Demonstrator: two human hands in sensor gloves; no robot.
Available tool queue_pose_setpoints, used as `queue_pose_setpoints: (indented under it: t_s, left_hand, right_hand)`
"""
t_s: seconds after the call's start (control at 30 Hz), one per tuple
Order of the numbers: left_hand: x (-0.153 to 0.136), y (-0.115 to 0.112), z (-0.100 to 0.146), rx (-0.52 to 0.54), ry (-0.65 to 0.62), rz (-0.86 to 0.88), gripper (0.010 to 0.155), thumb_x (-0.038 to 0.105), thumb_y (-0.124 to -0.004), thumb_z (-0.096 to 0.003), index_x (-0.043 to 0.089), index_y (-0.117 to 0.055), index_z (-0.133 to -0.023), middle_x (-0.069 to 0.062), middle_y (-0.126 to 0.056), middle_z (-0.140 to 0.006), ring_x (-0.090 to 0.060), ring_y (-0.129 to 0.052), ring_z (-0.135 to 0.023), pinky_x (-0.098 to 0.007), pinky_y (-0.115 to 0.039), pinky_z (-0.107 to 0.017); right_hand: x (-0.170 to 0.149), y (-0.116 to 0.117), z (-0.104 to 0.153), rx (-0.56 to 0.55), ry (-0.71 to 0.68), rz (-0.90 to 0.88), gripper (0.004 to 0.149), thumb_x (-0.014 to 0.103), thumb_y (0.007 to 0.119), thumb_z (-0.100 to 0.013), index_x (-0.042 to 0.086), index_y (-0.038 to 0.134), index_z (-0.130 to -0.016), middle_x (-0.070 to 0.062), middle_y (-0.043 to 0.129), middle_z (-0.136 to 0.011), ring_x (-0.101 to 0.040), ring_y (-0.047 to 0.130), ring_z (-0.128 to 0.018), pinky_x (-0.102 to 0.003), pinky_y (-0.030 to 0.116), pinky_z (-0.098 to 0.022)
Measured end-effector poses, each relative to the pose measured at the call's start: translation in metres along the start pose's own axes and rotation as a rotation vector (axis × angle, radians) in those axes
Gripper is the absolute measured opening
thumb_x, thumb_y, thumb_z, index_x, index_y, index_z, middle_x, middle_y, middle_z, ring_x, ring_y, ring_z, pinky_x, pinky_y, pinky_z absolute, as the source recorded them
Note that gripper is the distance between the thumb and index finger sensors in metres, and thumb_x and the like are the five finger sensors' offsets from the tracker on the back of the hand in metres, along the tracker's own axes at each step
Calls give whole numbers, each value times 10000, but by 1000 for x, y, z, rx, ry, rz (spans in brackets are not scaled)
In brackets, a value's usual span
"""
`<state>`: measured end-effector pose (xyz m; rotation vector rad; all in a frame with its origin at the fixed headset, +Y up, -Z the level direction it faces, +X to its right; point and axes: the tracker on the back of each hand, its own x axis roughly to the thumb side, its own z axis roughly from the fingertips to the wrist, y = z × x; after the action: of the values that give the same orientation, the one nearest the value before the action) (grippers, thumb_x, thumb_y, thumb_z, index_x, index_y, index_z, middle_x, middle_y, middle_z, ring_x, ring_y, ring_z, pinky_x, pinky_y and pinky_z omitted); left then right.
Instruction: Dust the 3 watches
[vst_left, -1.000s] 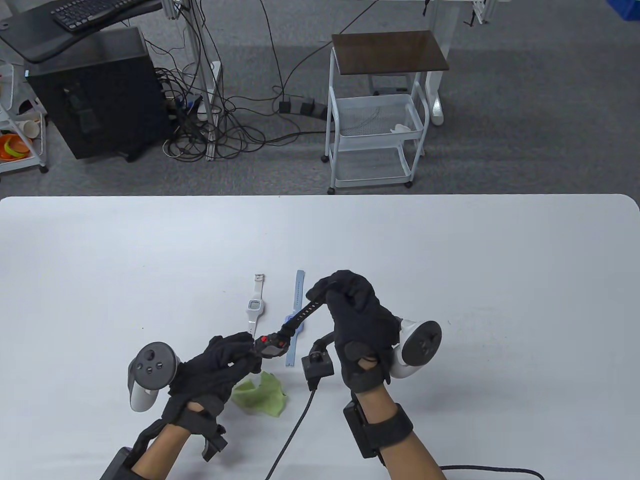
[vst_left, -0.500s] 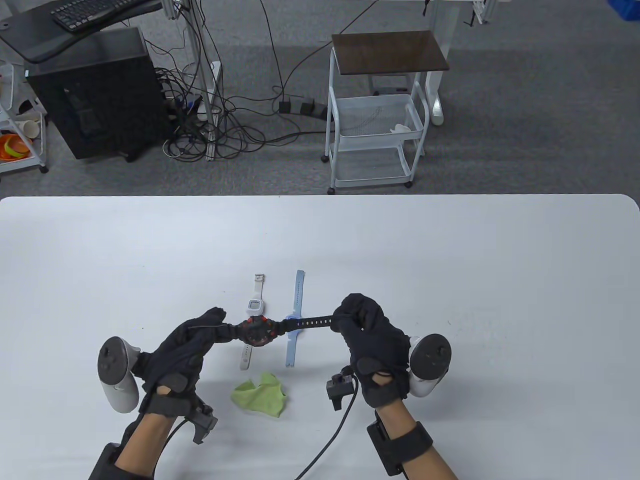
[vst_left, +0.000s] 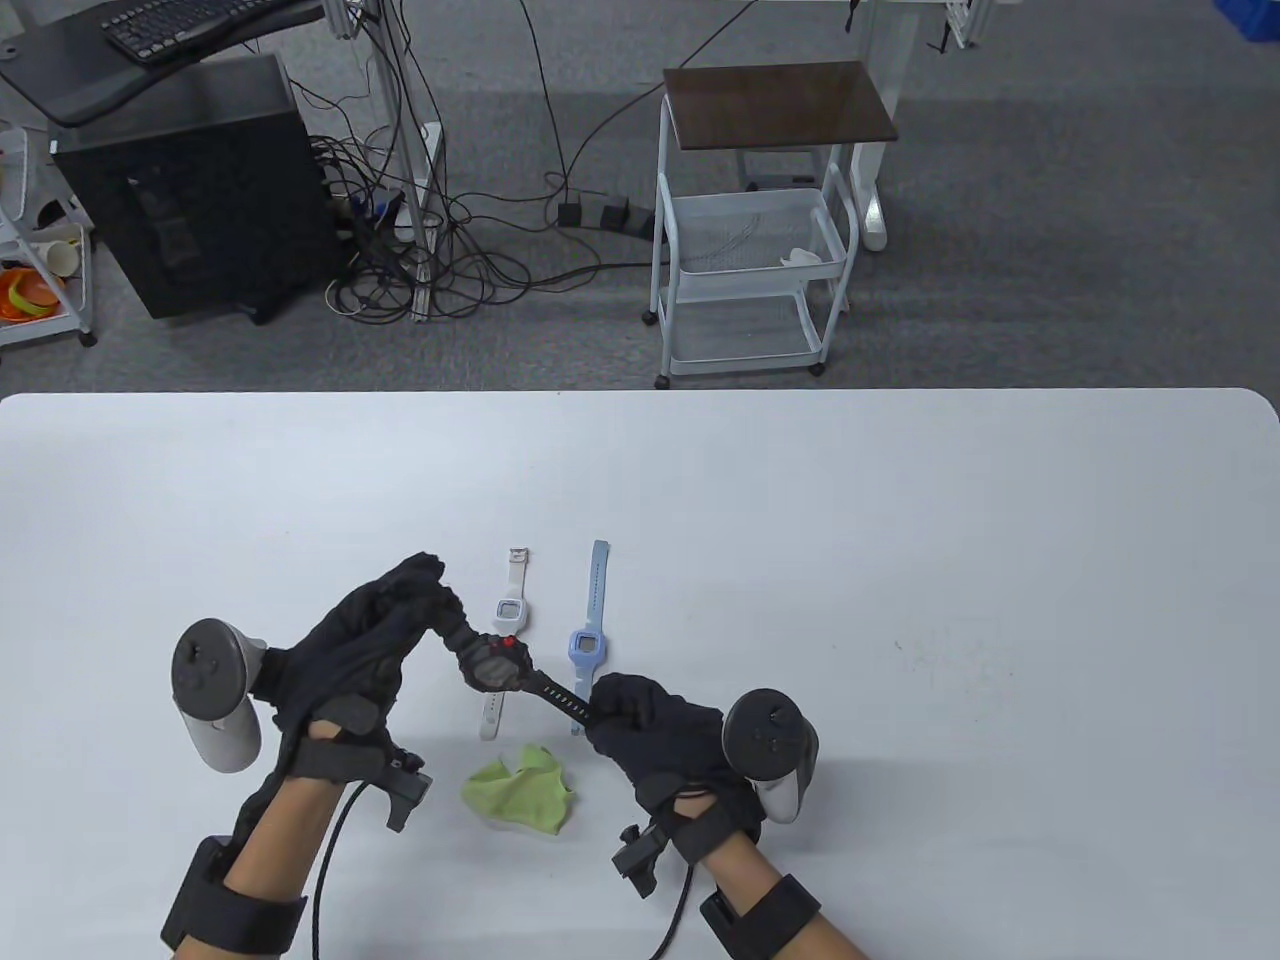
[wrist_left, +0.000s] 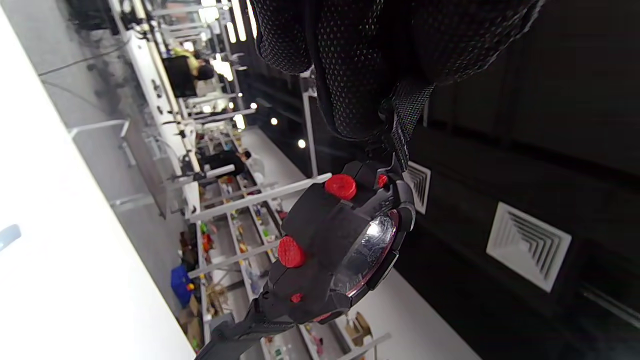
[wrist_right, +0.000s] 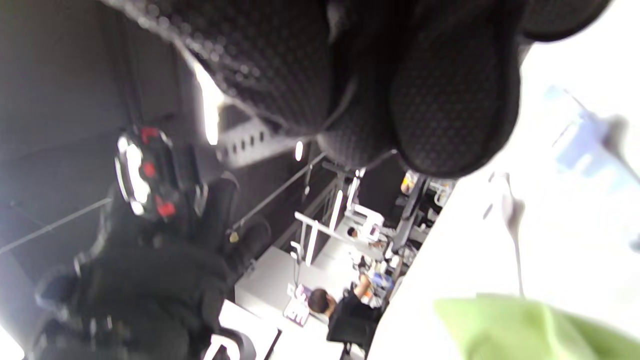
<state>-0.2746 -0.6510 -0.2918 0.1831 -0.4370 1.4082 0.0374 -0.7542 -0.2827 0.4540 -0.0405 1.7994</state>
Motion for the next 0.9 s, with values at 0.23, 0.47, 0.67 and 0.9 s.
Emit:
queue_pose_setpoints:
  t_s: [0.23,0.47,0.67,0.9]
  left_hand:
    - [16,-19,-13,-41,-44,-68,425,557,-735,-595,296,-761,-929,108,-915,-874,-183,-685,-1093,-629,-396,-812]
    - [25,-28,-17,-92,-69,-157,429,558,-726,-598,282,-759,-925,97,-924,-847,-175,-787,-1025,-607,-482,-805]
    - [27,-26,-18,-105,-81,-211,433,558,-728,-596,266,-770,-913,92,-956,-775,-146,-879,-938,-552,-581,-781]
    - [26,-24,-19,-116,-89,-267,434,554,-724,-598,261,-765,-915,112,-969,-738,-135,-915,-895,-515,-634,-756]
  right_hand:
    - [0,33,8,135,29,9,433,328,897,-352,125,857,-732,-98,1021,-536,-292,1039,-364,-639,652,-493]
    - [0,44,13,183,24,41,404,371,885,-372,125,898,-692,-114,1038,-498,-307,1036,-319,-622,676,-468]
    - [0,49,15,210,17,66,396,401,869,-385,135,913,-676,-107,1048,-478,-300,1039,-302,-614,688,-461]
    - [-1,50,15,215,32,58,405,399,859,-391,131,904,-691,-114,1040,-497,-308,1033,-321,-624,672,-469]
